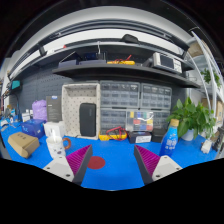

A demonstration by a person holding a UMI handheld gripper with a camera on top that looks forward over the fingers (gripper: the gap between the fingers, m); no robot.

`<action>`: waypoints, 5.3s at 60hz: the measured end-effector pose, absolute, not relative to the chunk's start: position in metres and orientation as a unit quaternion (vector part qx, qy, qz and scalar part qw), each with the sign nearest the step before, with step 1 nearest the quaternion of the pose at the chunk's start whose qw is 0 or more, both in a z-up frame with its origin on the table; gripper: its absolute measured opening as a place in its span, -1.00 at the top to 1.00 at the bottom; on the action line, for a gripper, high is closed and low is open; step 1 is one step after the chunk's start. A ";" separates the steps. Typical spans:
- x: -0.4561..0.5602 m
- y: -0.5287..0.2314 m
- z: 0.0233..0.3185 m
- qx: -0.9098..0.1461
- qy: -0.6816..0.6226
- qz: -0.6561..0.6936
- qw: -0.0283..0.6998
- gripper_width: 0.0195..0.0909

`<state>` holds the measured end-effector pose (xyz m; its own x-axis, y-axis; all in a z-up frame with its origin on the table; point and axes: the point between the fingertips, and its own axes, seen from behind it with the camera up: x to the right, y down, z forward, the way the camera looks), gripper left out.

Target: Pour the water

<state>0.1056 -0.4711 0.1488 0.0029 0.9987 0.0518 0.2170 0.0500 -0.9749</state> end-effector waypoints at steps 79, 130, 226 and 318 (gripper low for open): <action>0.016 -0.260 0.090 -0.550 -0.520 0.384 0.529 0.73; -0.058 -0.550 0.154 -0.025 -0.732 0.052 0.679 0.69; -0.054 -0.549 0.082 -0.455 -0.618 0.490 0.414 0.61; 0.098 -0.351 0.107 -0.594 -0.499 0.424 0.468 -0.74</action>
